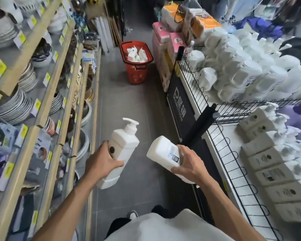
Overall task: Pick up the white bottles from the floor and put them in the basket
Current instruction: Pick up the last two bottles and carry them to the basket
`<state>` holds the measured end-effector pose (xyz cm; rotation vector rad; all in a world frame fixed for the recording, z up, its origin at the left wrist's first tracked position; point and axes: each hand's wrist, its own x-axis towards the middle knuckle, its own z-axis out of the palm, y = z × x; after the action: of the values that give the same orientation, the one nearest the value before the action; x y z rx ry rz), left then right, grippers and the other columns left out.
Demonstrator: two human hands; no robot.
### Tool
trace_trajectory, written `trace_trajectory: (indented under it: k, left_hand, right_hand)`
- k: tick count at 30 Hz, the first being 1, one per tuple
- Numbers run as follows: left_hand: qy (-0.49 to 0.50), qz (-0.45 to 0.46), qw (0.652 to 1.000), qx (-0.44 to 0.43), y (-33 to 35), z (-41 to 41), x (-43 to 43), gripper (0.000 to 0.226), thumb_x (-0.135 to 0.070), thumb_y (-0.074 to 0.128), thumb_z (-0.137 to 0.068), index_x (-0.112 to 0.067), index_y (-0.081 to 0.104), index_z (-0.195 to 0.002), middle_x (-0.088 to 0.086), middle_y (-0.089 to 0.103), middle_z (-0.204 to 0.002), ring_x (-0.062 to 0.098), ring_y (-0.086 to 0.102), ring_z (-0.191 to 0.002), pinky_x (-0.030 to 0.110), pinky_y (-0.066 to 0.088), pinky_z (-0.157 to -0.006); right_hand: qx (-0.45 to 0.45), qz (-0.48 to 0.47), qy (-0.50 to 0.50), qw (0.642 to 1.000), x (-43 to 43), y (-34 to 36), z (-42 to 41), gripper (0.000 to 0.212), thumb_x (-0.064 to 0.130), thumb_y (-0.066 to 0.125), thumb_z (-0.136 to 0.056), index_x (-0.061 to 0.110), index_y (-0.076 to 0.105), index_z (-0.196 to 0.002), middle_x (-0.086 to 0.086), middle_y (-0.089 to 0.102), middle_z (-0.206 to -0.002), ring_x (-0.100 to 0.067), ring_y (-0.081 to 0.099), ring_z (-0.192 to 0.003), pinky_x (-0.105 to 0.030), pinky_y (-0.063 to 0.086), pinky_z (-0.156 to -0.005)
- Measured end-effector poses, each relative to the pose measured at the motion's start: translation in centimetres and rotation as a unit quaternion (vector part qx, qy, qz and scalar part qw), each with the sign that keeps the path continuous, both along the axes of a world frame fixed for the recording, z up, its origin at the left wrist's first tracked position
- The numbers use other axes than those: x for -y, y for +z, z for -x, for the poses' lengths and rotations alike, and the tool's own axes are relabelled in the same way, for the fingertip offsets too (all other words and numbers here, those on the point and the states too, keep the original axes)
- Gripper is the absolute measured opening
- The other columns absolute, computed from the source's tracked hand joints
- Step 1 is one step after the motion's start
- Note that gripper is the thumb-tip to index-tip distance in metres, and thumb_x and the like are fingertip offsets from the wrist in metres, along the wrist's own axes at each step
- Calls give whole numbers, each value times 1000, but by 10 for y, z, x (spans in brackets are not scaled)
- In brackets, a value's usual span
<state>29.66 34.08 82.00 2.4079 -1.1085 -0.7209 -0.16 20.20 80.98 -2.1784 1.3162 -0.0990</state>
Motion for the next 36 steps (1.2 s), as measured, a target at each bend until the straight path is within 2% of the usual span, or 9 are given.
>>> trace_trajectory:
  k: [5,13,18,23,29,36]
  left_hand:
    - [8,5,1000,-4,1,-36,46,68,-43,88,-60,-26,44,-109,-7,60,-99,24,59,-86,34,43,-69]
    - [34,-10,999,-8,2,-73,126,68,-43,87,-61,-27,43,-110,-8,59,-100,25,59,-86,35,43,-71]
    - [54,-21,998,-11,3,-94,178,70,-46,87,-57,-27,43,-108,-8,60,-95,26,62,-86,36,50,-72]
    - [76,-16,997,-13,5,-119,223,67,-41,88,-61,-26,43,-107,-9,57,-91,20,59,-80,30,37,-59]
    - [98,-25,994,-29,0,-157,268,66,-40,89,-60,-26,44,-106,-11,59,-90,17,59,-79,29,37,-60]
    - [83,-23,995,-43,-13,-235,330,69,-44,88,-58,-29,43,-108,-9,62,-96,21,63,-83,35,51,-72]
  right_hand:
    - [0,-8,-2,1000,49,0,-37,73,40,80,-60,35,49,-126,18,57,-105,-11,55,-99,-34,50,-77]
    - [11,-46,15,999,145,-4,-89,80,47,77,-53,37,49,-128,18,61,-105,-9,60,-97,-41,55,-82]
    - [25,-81,26,996,209,-6,-116,71,47,79,-53,36,52,-118,18,65,-101,-4,64,-88,-37,58,-80]
    - [13,-88,50,995,269,-9,-150,67,51,78,-53,37,50,-113,16,65,-98,-6,64,-85,-38,58,-79]
    - [-10,-81,59,995,330,-11,-199,71,55,75,-54,37,49,-117,16,66,-99,-10,66,-83,-38,57,-81]
    - [-45,-66,60,995,393,-12,-273,67,58,74,-56,39,47,-115,17,66,-96,-8,66,-81,-37,57,-79]
